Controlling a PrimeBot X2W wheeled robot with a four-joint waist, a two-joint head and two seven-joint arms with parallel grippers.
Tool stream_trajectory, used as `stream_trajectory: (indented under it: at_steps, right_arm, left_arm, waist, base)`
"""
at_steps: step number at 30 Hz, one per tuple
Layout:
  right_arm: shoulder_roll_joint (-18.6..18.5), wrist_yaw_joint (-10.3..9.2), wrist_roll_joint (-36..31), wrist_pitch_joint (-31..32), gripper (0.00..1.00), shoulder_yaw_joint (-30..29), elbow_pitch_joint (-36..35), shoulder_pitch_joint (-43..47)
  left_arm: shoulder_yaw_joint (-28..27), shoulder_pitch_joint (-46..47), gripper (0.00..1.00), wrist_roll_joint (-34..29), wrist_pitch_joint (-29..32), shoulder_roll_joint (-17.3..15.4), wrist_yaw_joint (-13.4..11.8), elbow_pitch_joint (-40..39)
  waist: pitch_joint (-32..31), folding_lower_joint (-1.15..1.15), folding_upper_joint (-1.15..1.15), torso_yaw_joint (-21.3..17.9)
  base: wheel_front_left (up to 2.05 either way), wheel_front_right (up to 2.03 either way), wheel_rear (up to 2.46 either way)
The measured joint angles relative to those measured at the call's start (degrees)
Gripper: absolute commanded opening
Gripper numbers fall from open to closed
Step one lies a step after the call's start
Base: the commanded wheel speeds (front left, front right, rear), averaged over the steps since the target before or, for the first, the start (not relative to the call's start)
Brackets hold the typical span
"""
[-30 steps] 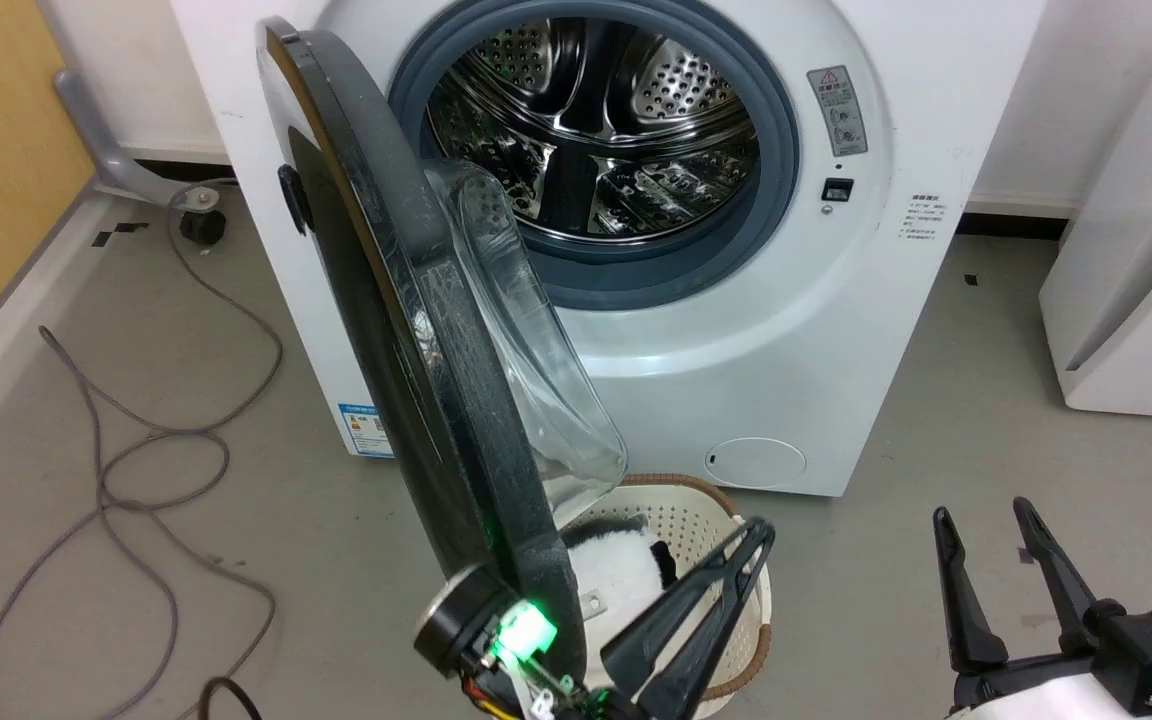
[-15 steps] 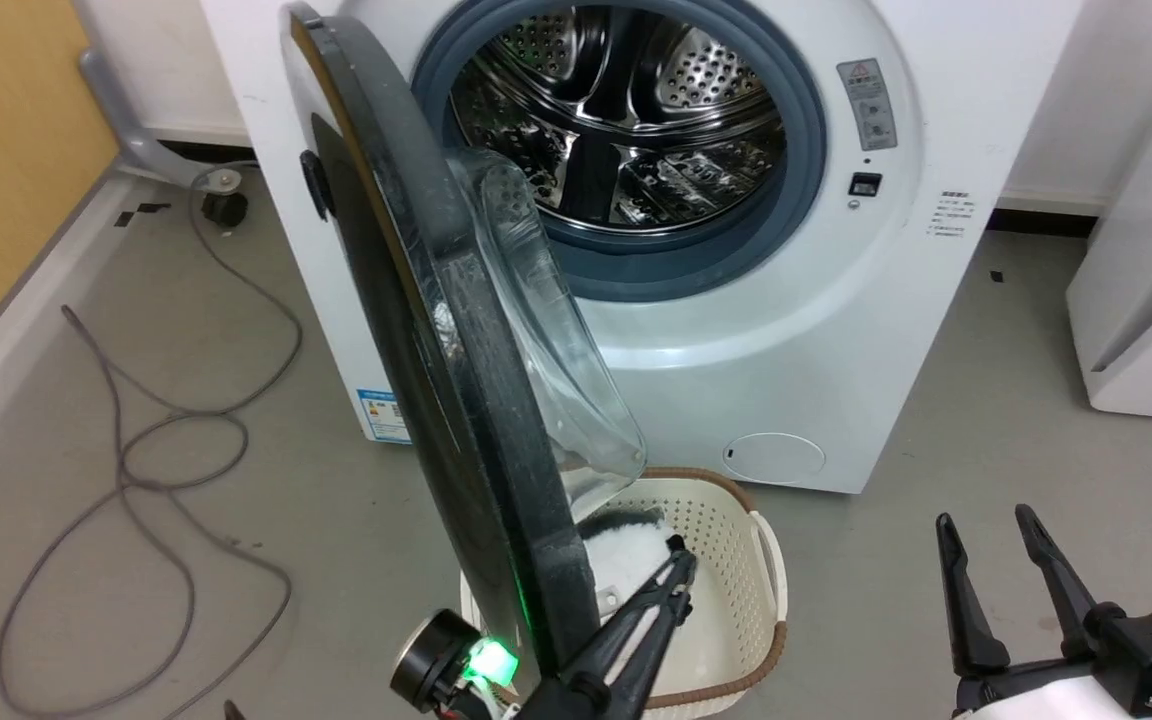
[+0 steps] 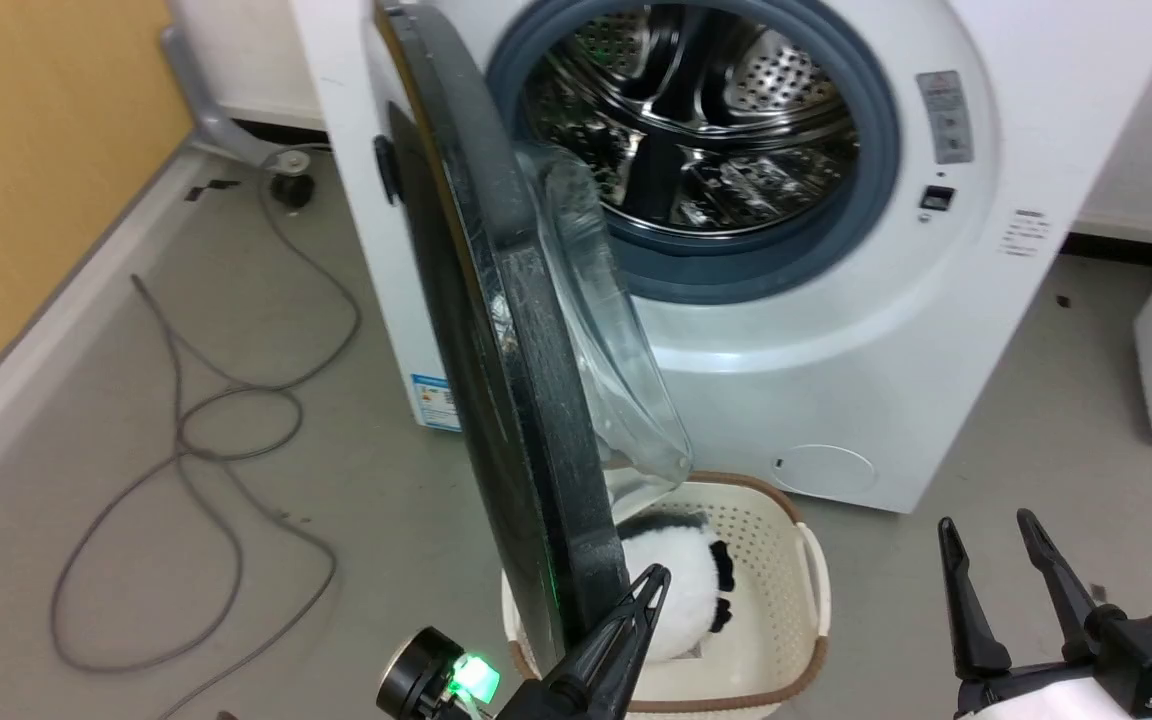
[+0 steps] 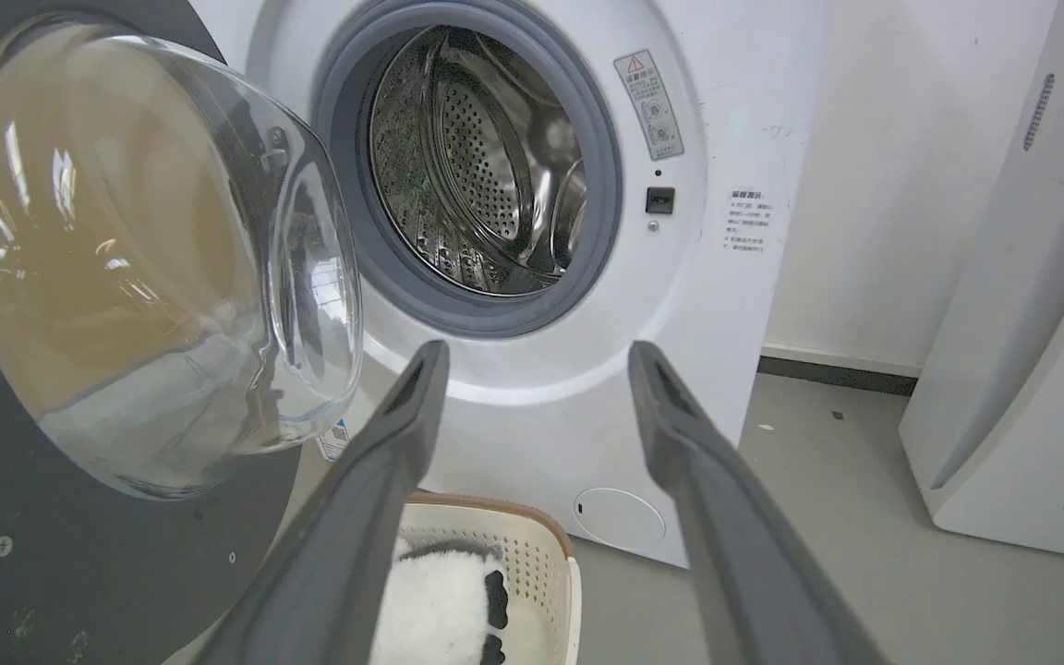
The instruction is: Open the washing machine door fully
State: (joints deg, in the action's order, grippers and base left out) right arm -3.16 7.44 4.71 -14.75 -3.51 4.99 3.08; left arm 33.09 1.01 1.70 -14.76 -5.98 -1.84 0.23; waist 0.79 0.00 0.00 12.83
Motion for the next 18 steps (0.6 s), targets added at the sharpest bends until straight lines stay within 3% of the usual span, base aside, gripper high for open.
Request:
stream_trajectory:
  at_steps: [18]
  right_arm:
    - [0.02,0.0,0.55,0.0,1.0,0.08,0.19,0.01]
  left_arm:
    - [-1.2,-1.4,0.0,-0.02,-0.02,-0.04,0.0,-1.25]
  waist:
    - [0.68,0.0,0.0,11.36]
  base:
    - [0.0,0.0,0.0]
